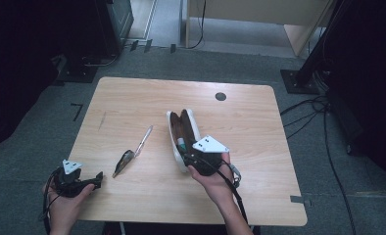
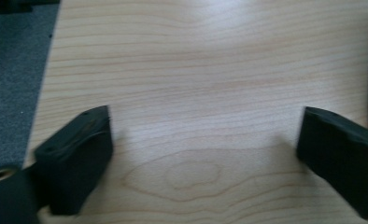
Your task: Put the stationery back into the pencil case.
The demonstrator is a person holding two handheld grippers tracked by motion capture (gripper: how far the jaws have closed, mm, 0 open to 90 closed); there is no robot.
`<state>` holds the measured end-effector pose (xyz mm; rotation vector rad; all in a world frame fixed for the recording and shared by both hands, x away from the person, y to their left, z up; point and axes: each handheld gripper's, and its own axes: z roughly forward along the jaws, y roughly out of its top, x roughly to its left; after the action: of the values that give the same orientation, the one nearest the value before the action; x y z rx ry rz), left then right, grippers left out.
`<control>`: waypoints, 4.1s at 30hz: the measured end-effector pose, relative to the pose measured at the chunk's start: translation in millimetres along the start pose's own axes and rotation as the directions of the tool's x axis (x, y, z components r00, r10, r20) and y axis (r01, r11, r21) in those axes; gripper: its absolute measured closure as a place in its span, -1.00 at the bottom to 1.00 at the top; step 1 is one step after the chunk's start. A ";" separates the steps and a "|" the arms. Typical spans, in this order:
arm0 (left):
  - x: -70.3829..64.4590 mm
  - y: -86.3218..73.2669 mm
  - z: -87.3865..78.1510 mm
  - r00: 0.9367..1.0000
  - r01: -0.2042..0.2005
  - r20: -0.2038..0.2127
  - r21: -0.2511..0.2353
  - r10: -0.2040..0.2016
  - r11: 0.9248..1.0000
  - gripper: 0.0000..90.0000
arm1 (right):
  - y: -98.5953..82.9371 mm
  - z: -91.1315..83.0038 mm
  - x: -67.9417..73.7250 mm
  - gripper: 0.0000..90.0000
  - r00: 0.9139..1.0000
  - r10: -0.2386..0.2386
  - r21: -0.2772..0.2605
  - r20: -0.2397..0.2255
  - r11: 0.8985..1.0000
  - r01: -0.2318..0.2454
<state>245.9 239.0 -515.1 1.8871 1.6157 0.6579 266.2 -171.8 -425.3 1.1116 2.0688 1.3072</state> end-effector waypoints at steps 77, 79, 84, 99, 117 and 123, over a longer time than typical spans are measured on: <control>-91.2 14.5 -1.9 0.903 -0.265 0.333 -0.066 0.271 0.962 0.77 | -23.5 -21.2 -18.8 0.05 0.993 0.005 0.016 -0.120 1.000 -0.003; -91.7 13.6 -1.1 0.902 -0.269 0.334 -0.063 0.274 0.961 0.77 | -23.6 -21.2 -18.8 0.06 0.993 0.006 0.017 -0.119 1.000 -0.004; -93.5 11.1 1.9 0.901 -0.278 0.329 -0.065 0.283 0.958 0.76 | -24.0 -21.7 -19.2 0.06 0.993 0.008 0.018 -0.119 1.000 -0.006; -101.1 14.1 6.4 0.910 -0.283 0.297 -0.061 0.289 0.957 0.76 | -25.4 -19.8 -17.6 0.06 0.992 0.006 0.027 -0.126 1.000 -0.002; -122.4 35.6 -24.1 0.776 -0.395 0.460 -0.178 0.431 0.901 0.77 | -26.2 -19.3 -17.1 0.06 0.977 -0.020 0.018 -0.212 1.000 0.025; -131.1 46.4 -32.5 0.721 -0.421 0.504 -0.224 0.475 0.879 0.77 | -27.0 -15.9 -14.6 0.07 0.964 -0.024 0.024 -0.265 0.999 0.032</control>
<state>236.7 107.5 -460.3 2.1571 0.7489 0.3118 252.6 -198.3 -442.9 0.9581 2.2904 1.4860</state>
